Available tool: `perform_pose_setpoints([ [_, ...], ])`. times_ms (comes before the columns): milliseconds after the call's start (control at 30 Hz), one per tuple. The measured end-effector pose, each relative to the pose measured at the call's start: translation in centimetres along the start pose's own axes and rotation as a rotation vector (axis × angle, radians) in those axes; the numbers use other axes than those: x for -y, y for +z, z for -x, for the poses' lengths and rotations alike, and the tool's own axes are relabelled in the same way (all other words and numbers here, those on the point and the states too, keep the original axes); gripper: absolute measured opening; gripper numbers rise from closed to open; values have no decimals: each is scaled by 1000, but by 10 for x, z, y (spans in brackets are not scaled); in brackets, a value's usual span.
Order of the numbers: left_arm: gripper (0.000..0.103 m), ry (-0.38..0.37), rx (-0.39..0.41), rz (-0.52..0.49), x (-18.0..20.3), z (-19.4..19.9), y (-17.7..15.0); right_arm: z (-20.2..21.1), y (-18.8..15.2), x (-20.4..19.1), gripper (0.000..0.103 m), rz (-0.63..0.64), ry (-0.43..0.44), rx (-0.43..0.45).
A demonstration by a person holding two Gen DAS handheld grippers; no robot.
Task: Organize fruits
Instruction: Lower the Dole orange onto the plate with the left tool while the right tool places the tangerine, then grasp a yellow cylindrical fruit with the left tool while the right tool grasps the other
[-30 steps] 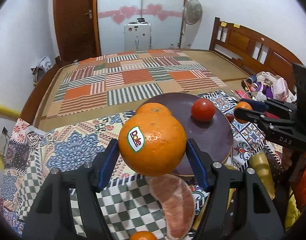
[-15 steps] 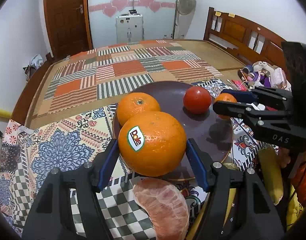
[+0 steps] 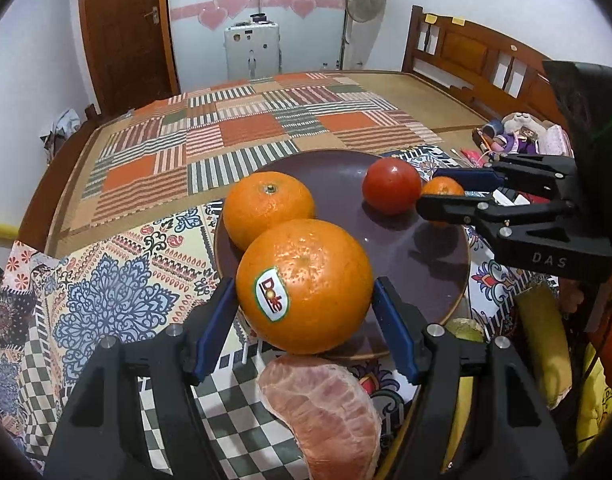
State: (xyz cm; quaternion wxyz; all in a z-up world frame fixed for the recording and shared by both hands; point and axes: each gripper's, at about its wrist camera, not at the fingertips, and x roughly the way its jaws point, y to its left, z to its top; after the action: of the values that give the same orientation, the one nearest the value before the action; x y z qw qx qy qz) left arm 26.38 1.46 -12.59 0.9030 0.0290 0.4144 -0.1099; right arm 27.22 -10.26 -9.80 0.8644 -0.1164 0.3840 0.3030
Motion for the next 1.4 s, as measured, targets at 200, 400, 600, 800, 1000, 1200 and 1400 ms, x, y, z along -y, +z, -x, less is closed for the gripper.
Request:
perform_pose_setpoints([
  [200, 69, -4, 8, 10, -2, 1, 1, 3, 1, -1, 39, 10, -11, 8],
  [400, 72, 14, 33, 12, -1, 11, 0, 14, -1, 0, 45, -5, -15, 37],
  [600, 73, 42, 57, 10, 3, 31, -2, 36, -5, -2, 46, -17, -30, 70],
  [800, 73, 39, 80, 16, 10, 57, -11, 67, -13, -10, 46, -33, -51, 106],
  [1000, 73, 30, 88, 19, 21, 84, -30, 89, -29, -19, 46, -56, -64, 116],
  [1200, 73, 19, 72, 26, 30, 99, -57, 104, -53, -29, 46, -82, -80, 114],
  [1400, 73, 6, 35, 50, 37, 96, -85, 105, -76, -40, 49, -94, -103, 95],
])
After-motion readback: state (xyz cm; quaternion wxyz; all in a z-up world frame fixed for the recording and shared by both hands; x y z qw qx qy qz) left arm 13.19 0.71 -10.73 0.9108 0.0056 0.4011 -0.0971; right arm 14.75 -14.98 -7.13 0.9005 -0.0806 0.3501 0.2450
